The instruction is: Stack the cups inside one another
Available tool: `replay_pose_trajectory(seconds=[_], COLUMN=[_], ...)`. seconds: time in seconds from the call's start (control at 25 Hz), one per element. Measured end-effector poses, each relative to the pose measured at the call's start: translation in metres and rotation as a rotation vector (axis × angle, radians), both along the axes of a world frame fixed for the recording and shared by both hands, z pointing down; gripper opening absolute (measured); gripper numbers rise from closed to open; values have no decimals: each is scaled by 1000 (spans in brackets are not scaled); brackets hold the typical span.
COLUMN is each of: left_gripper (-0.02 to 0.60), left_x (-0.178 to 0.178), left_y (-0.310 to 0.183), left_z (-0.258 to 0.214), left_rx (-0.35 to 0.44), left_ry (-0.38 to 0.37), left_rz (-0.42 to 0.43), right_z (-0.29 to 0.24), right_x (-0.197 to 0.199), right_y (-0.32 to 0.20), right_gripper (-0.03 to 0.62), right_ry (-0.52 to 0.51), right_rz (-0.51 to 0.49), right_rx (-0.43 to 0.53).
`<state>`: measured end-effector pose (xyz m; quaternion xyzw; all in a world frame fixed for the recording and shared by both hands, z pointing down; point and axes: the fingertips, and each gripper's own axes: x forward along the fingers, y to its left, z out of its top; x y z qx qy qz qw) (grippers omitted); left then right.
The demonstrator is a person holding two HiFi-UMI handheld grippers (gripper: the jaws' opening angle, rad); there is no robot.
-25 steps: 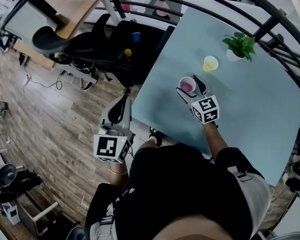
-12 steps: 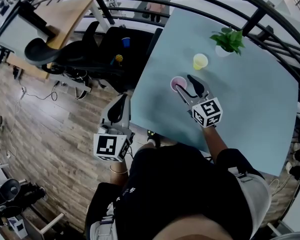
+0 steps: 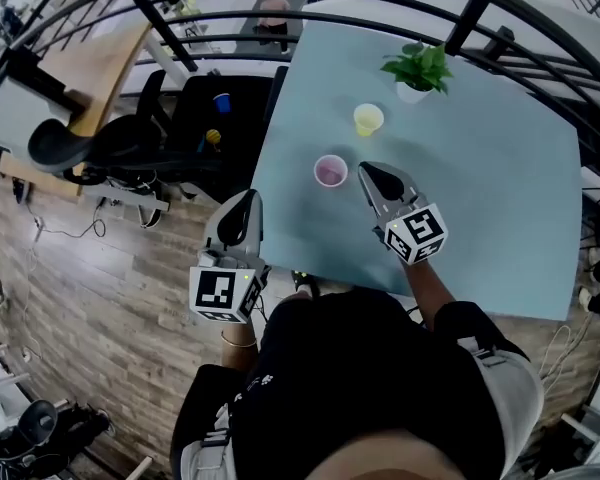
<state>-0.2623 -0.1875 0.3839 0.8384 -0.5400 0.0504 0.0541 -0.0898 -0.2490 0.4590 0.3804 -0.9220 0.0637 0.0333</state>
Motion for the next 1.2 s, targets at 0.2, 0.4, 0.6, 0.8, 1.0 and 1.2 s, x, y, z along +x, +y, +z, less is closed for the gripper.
replay_pose_trajectory(seconds=[0.2, 0.4, 0.6, 0.8, 1.0, 1.2], left_gripper=[-8, -8, -8, -8, -8, -8], left_x=[24, 53, 76, 90, 95, 90], left_y=[-11, -19, -28, -34, -45, -54], left_z=[3, 1, 2, 1, 2, 5], left_rx=[-7, -5, -9, -13, -16, -23], left_ry=[6, 7, 6, 6, -4, -9], left_rz=[71, 156, 214, 252, 260, 246], right_z=[-7, -11, -11, -15, -18, -16], right_x=[28, 59, 84, 97, 102, 98], right_y=[6, 15, 17, 14, -1, -20], right_gripper=[11, 11, 11, 11, 11, 15], right_ry=[-1, -4, -2, 3, 6, 16], right_rz=[71, 147, 202, 232, 240, 223], right_rx=[9, 7, -3, 2, 18, 20])
